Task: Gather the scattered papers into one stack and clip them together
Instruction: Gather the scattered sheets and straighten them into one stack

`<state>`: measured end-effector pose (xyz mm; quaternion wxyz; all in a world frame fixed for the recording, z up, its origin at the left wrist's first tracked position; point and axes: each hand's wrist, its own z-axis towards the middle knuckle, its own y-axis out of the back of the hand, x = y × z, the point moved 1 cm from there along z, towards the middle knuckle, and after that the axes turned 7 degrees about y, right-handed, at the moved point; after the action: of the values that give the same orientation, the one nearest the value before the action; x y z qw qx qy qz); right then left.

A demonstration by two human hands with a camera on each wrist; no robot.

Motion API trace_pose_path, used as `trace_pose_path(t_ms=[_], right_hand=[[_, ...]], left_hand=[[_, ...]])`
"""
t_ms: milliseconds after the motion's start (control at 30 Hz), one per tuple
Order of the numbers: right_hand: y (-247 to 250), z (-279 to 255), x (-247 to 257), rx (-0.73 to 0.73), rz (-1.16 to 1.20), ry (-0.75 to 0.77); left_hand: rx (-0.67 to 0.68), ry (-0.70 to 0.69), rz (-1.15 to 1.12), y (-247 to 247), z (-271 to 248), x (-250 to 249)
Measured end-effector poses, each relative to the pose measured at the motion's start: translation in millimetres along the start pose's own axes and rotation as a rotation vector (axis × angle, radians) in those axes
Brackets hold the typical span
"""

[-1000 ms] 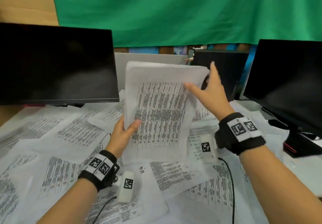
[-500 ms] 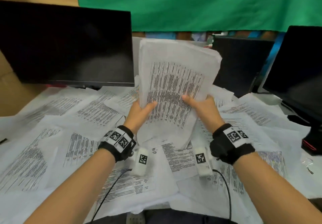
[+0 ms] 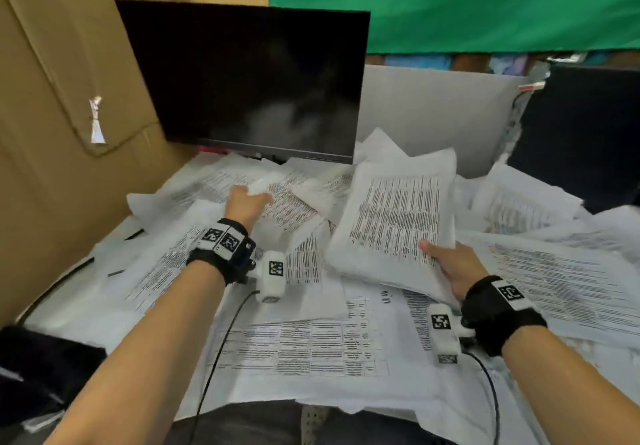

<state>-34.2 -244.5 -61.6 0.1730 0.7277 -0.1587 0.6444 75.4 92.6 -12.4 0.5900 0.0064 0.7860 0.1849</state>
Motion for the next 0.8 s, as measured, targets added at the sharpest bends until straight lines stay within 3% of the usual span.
trace_pose_path(t_ms=[100,200,333,433,533,600,700,800], right_hand=[[-1,10,-15,-0.049,-0.113,-0.045],[-2,18,-14,-0.066,-0.185,-0.077],[-5,26,-17,-0.051,-0.263,-0.068],[-8,27,-19,-0.038,-0.328,-0.06],[-9,24,-16,-0.043,-0.347,-0.059],[-10,26,-18,-0.049,-0.33,-0.072],[-15,16,-11,-0.05,-0.313,-0.074],[-13,14,-8,-0.03,-0.315,-0.052]], left_hand=[[-0.197,0.142,0.117,61,45,32],[-0.145,0.246,0.374,91,40,48],[-0.136,0.22,0.671,111,43,61],[-0.009,0.142,0.631,108,41,58],[0.283,0.14,0.645,92,30,49],[0.363,0.122,0.73,81,20,44],[0.159,-0.05,0.794,75,10,33],[-0.001,-0.275,0.71,82,-3,7]])
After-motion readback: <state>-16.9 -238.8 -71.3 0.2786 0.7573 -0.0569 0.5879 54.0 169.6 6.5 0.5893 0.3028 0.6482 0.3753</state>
